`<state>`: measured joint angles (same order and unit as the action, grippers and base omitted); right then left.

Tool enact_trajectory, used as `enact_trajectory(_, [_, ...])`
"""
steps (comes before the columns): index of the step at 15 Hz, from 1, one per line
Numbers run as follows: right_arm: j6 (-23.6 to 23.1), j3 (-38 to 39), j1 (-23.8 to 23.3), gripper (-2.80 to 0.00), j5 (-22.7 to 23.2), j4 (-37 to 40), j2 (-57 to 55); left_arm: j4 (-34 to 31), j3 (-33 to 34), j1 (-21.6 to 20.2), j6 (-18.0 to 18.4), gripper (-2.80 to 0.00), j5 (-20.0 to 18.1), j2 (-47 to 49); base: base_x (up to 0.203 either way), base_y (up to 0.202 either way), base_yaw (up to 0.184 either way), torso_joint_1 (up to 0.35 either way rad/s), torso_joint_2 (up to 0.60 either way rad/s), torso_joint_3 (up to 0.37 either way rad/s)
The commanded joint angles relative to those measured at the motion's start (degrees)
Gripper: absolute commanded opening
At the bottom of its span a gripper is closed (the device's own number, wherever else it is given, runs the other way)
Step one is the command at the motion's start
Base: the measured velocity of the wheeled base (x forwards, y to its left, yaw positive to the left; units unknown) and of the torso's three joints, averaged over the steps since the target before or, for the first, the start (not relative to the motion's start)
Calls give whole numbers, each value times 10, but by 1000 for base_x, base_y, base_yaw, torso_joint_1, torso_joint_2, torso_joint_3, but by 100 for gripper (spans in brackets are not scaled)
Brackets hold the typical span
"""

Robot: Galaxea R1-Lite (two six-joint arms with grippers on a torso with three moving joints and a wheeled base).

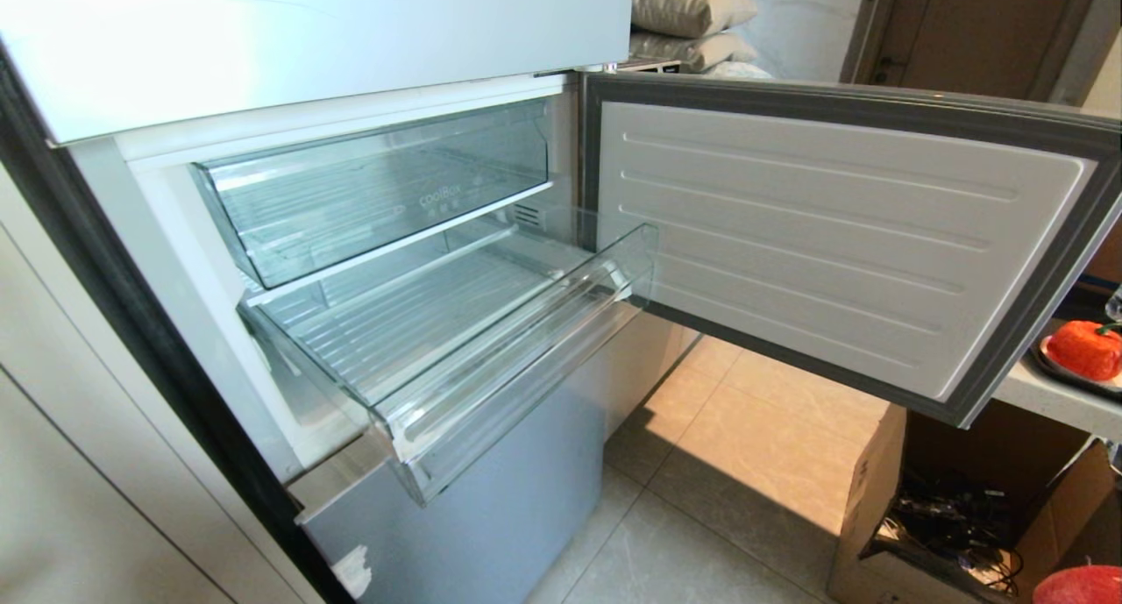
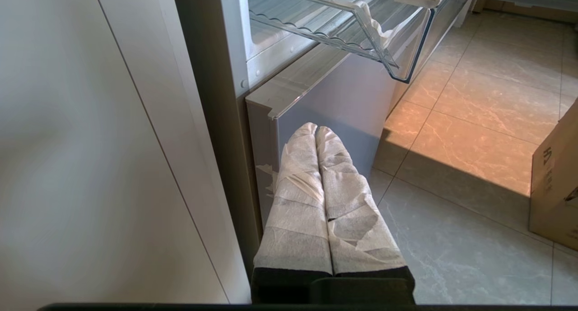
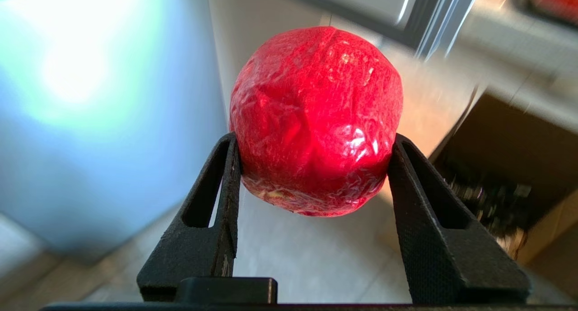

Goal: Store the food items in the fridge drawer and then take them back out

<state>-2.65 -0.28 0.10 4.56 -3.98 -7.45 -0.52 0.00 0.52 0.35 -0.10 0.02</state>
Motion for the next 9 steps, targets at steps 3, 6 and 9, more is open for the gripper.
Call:
enact_trajectory(3, [-50, 3, -1, -280, -30, 43, 74, 0, 0, 0, 0, -280, 0, 1, 0, 0, 0, 0, 0, 0])
enact_trajectory(6, [-39, 3, -1, -280, -31, 43, 74, 0, 0, 0, 0, -280, 0, 0, 0, 0, 0, 0, 0, 0])
enact_trajectory(9, [-30, 3, -1, -280, -31, 42, 74, 0, 0, 0, 0, -280, 0, 0, 0, 0, 0, 0, 0, 0])
